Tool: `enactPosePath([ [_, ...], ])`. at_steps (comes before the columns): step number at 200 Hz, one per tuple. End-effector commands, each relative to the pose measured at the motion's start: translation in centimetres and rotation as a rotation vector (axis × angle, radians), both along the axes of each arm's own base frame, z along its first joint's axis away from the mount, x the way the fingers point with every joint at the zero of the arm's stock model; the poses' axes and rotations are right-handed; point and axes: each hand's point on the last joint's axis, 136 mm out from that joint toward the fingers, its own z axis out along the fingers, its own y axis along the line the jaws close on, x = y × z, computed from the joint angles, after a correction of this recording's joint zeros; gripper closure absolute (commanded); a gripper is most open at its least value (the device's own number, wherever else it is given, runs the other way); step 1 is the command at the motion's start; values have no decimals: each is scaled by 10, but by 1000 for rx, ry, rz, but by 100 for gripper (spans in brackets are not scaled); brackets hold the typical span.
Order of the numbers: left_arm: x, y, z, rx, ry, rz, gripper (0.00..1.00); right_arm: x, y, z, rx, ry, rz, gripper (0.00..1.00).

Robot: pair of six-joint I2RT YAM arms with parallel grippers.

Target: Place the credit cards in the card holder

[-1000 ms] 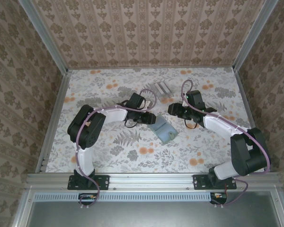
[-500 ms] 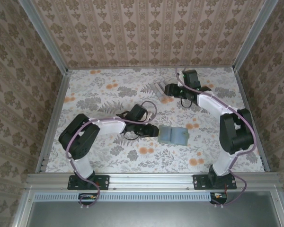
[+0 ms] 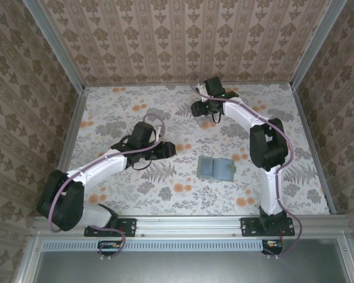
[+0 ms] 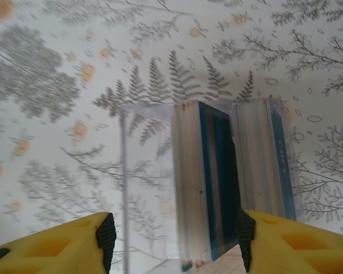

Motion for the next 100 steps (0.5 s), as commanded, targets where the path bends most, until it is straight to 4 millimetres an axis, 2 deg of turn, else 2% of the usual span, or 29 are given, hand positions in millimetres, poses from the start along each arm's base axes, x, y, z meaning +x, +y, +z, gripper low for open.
enactPosePath([
  [1,-4,28,-7,81,2,40,54,2,-18,-24,-169,57,19,39],
  [58,-10,59,-3,104,-48,104,54,18,-31,-32,-312,21,-1,38],
  [100,-17,72,-6,93,-71,158,53,26,-36,-18,-504,-76,-2,39],
])
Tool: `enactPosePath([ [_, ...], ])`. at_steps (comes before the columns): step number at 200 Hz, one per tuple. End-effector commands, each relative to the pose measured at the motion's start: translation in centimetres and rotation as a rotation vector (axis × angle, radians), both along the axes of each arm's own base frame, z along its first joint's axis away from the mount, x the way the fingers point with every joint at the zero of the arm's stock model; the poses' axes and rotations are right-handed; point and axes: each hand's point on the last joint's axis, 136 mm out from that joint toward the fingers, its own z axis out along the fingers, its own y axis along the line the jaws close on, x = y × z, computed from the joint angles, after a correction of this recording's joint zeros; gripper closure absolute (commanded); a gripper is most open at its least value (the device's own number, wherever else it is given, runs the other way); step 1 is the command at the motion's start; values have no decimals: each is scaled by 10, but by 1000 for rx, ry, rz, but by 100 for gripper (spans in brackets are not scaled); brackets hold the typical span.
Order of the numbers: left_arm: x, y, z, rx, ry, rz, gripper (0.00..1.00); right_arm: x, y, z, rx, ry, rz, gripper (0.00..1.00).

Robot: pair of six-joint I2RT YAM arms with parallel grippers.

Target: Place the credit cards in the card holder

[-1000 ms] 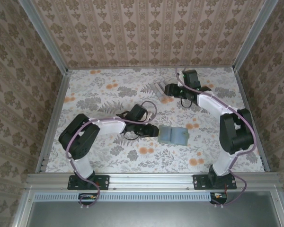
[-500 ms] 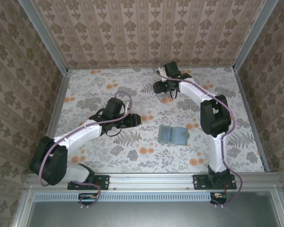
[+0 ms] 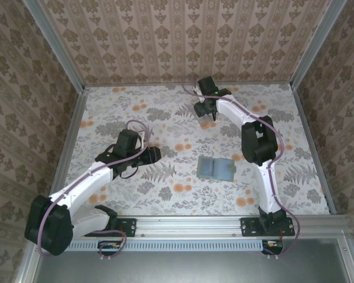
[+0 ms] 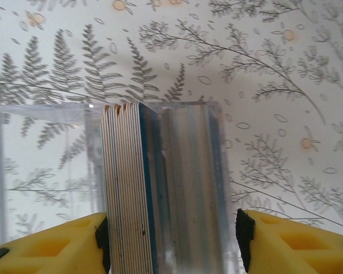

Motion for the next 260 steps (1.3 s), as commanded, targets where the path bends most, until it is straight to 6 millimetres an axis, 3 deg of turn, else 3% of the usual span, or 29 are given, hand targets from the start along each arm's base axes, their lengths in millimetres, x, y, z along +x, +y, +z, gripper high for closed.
enactPosePath([
  [1,-4,11,-4,15,-12,34,53,3,-11,2,-190,-40,7,39],
  [27,-10,17,-7,-2,-15,60,53,8,-15,11,-323,-108,-1,41],
  [81,-18,23,-8,-22,-25,86,53,8,-18,31,-326,-175,-20,46],
  [102,-17,24,-10,-30,-37,95,53,7,-19,33,-354,-187,-16,49],
  [136,-14,21,-4,-37,-43,87,52,5,-17,33,-351,-180,-13,64],
  [236,-13,19,2,-38,-72,64,52,6,-20,52,-417,-223,-7,69],
  [260,-13,21,5,-26,-87,61,52,6,-20,53,-417,-222,-4,77],
])
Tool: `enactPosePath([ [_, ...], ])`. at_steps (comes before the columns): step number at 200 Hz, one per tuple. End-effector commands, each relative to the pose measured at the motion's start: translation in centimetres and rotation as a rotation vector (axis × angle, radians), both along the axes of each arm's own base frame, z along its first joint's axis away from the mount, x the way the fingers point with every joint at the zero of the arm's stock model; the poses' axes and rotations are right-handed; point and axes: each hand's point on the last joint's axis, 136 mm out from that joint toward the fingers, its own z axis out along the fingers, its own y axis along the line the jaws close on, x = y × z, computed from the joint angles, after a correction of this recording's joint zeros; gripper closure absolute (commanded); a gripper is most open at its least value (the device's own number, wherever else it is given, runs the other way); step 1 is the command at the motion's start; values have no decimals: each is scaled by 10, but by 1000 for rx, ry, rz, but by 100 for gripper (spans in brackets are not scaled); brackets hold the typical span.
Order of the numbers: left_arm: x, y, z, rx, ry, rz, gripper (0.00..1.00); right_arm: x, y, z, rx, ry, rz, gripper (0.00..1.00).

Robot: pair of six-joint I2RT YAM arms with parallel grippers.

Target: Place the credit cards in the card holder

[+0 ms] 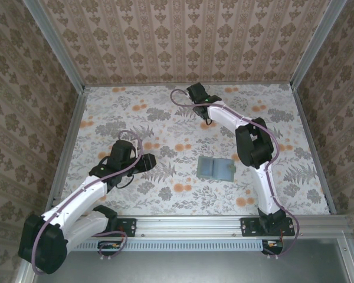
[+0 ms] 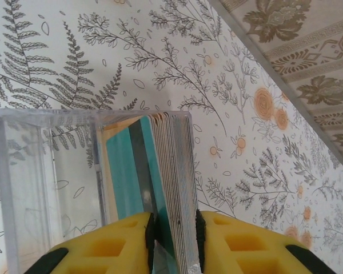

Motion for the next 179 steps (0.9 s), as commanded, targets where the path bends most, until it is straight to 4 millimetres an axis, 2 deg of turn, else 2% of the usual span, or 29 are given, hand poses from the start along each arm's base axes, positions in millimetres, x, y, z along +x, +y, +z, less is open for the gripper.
enactPosePath([
  [1,6,1,15,-3,-57,-6,52,1,-6,36,-12,-73,-17,78],
  [20,6,1,16,1,-68,-13,52,-1,-3,32,7,-55,-9,91],
  [44,6,2,17,3,-79,-11,52,-10,6,32,94,-25,13,100],
  [62,6,5,21,10,-100,-7,52,-18,12,43,185,-45,27,100],
  [91,8,10,29,19,-134,6,52,-26,7,56,312,-29,-1,100],
  [133,13,-3,32,-18,-125,-37,51,-42,5,77,579,17,-48,100],
  [158,17,-26,37,-108,-116,-102,51,-69,9,90,797,48,-79,100],
  [179,20,-42,35,-129,-95,-153,51,-111,14,93,948,85,-82,100],
])
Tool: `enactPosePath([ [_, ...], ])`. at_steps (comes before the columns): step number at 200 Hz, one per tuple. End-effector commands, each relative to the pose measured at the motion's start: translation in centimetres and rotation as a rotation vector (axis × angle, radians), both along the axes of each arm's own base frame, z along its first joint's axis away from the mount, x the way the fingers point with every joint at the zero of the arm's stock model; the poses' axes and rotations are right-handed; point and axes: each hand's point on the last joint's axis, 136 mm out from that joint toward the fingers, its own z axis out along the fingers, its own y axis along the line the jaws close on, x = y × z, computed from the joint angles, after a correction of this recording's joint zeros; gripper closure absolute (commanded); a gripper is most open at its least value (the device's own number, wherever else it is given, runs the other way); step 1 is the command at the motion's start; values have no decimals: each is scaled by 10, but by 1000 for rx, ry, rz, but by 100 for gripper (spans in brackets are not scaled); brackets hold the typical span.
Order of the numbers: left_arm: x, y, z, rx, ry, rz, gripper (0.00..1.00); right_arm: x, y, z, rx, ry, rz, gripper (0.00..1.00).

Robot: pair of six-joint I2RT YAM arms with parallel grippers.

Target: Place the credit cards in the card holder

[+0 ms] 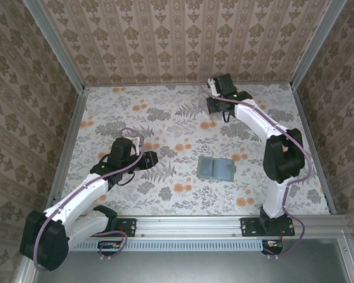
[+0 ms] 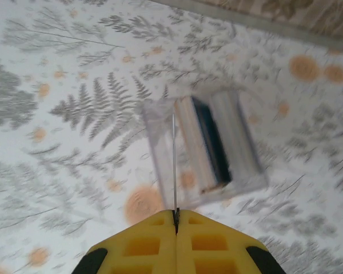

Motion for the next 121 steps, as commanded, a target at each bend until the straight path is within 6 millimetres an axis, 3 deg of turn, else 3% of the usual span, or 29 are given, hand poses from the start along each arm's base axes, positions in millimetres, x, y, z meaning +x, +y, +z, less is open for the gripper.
enactPosePath([
  [1,10,-28,28,-94,-55,-84,51,-48,22,18,280,44,16,100],
  [39,7,-63,15,-29,-28,-235,51,-133,17,2,487,64,15,100],
  [64,8,-89,-1,-35,51,-334,52,-179,12,-32,620,169,-12,100],
  [95,3,-116,-18,-44,117,-420,53,-212,1,-65,733,306,-41,100],
  [121,-5,-135,-33,-31,177,-473,54,-223,-7,-86,827,372,-105,100],
])
